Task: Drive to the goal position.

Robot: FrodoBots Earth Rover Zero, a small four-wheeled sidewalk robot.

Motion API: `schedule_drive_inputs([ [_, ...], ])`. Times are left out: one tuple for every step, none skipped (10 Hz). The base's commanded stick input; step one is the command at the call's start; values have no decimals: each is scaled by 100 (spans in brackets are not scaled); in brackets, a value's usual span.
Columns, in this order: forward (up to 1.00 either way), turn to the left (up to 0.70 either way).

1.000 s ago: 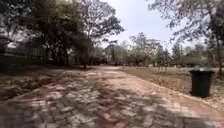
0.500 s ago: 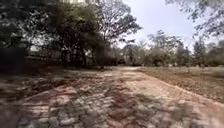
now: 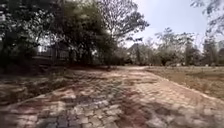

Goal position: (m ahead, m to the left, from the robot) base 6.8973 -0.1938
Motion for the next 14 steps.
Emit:
schedule_drive_inputs([
  [70, 0],
  [70, 0],
  [70, 0],
  [70, 0],
  [70, 0],
  [70, 0],
  [70, 0],
  [70, 0],
  [70, -35],
  [70, -35],
  [70, -32],
  [70, -24],
  [70, 0],
  [70, 0],
])
